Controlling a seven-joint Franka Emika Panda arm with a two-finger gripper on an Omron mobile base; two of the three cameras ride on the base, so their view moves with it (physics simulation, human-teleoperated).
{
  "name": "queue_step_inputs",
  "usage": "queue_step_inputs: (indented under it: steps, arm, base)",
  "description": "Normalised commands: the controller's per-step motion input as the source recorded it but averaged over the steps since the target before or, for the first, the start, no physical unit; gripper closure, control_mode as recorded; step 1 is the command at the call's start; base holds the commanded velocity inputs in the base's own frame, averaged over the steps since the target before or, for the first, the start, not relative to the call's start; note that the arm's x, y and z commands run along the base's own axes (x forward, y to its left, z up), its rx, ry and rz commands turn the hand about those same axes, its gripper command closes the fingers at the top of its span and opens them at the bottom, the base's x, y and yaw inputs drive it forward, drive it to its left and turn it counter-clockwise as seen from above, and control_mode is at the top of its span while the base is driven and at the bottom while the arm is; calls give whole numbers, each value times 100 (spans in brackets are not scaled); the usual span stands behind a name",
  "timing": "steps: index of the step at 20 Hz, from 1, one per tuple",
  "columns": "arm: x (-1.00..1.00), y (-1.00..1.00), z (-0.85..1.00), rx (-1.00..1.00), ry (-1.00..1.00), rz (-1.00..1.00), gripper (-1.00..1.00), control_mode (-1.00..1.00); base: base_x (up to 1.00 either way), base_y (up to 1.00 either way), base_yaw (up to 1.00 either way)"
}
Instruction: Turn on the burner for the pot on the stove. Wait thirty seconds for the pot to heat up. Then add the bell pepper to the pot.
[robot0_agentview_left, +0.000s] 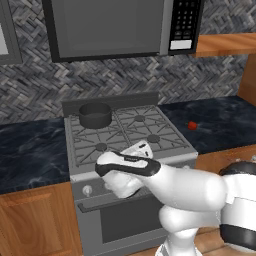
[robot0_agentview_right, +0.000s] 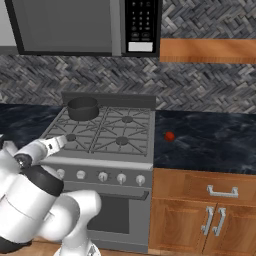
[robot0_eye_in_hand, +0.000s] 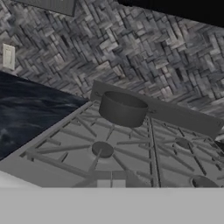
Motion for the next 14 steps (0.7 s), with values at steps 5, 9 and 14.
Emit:
queue_step_inputs:
  steps: [5, 9, 14]
  arm:
    - [0, -38, 100, 0, 14, -4, 100, -100]
    - [-8, -42, 98, 0, 15, -5, 100, -100]
    - [-26, -61, 78, 0, 20, -10, 100, -100]
  base:
    - [0, 0, 0]
    - [0, 0, 0]
    - [0, 0, 0]
